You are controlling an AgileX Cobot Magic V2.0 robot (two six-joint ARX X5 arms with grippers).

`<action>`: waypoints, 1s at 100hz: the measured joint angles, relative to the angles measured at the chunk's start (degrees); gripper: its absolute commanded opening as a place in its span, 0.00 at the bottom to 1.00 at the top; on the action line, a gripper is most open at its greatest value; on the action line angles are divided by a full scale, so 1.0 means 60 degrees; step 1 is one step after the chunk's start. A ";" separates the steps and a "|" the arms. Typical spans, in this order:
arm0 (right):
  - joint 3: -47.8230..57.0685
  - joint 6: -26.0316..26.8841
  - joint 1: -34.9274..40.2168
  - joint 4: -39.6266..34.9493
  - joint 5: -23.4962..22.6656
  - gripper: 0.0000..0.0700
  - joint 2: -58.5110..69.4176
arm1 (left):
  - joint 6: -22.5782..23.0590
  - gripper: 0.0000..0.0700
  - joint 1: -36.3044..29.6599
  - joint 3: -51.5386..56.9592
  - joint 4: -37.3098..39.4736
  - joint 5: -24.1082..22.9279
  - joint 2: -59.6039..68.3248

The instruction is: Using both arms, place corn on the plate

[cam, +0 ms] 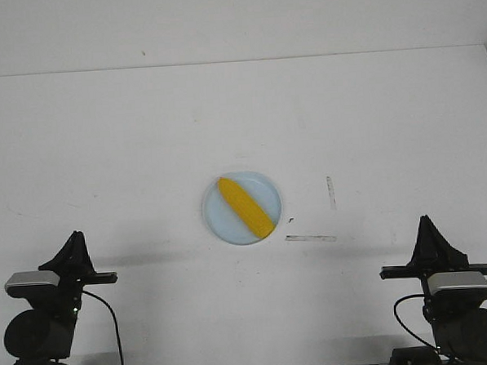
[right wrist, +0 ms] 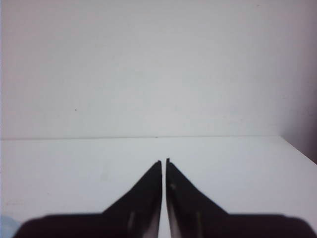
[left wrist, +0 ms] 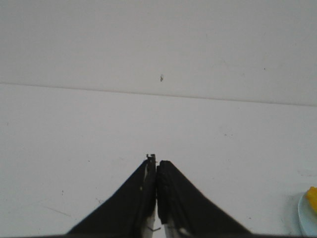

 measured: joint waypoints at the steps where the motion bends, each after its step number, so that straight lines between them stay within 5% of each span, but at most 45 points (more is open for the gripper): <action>1: 0.0000 0.0000 0.0000 0.0000 0.0000 0.02 0.0000 | 0.0000 0.00 0.0000 0.0000 0.0011 0.0007 -0.0022; 25: 0.0000 0.0000 0.0000 0.0000 0.0004 0.02 0.0000 | 0.0433 0.00 0.0000 -0.0277 0.0073 0.0419 -0.0681; 53: 0.0000 0.0004 0.0000 0.0000 0.0011 0.02 0.0000 | 0.0535 0.00 0.0000 -0.1785 0.0127 0.0321 -0.1898; 73: 0.0000 0.0000 0.0000 0.0004 0.0015 0.02 -0.0004 | 0.0535 0.00 0.0004 -0.2903 0.1304 -0.0047 -0.2302; 100: 0.0000 0.0004 0.0000 0.0029 0.0018 0.02 -0.0007 | 0.0528 0.00 0.0000 -0.2903 0.1333 -0.0102 -0.2306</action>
